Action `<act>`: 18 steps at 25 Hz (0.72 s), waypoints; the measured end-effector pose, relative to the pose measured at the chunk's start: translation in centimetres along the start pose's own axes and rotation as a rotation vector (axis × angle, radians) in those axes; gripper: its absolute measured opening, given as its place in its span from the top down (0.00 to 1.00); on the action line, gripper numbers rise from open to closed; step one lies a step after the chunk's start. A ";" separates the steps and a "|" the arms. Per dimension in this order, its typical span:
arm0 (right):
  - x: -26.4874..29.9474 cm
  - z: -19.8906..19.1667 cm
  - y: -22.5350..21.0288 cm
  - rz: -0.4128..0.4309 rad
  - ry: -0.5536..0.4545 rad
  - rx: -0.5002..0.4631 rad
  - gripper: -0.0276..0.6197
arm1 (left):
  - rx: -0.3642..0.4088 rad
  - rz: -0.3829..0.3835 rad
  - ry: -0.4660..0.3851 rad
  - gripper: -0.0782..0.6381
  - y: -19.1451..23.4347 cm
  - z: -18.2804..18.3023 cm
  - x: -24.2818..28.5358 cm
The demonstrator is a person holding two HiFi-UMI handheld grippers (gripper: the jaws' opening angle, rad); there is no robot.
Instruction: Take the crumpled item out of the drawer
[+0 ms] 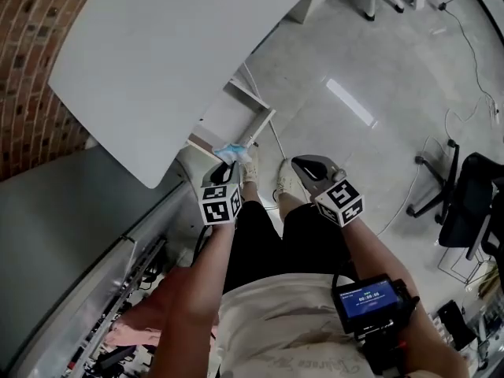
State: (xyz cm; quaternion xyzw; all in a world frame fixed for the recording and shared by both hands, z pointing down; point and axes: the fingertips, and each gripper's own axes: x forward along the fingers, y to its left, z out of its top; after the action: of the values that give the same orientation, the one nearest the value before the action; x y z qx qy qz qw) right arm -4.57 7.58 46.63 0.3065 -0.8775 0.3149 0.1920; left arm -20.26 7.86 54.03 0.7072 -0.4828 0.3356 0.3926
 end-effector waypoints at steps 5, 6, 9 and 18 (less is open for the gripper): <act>-1.4 1.8 1.7 0.004 0.009 -0.041 0.95 | -0.042 -0.034 -0.013 0.75 -0.3 -0.1 -4.2; -1.7 2.3 1.8 0.004 0.013 -0.051 0.95 | -0.049 -0.039 -0.020 0.75 -0.3 0.1 -4.9; -2.4 3.8 2.5 0.015 -0.001 -0.079 0.95 | -0.054 -0.059 -0.049 0.75 -0.8 0.9 -7.0; -5.5 7.8 4.7 0.041 -0.045 -0.113 0.95 | -0.046 -0.098 -0.133 0.75 -3.9 3.7 -12.8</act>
State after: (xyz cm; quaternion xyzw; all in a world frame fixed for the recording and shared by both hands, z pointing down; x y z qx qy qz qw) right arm -4.68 7.48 35.97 0.2843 -0.9040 0.2619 0.1826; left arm -20.21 10.87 40.46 0.7415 -0.4802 0.2569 0.3919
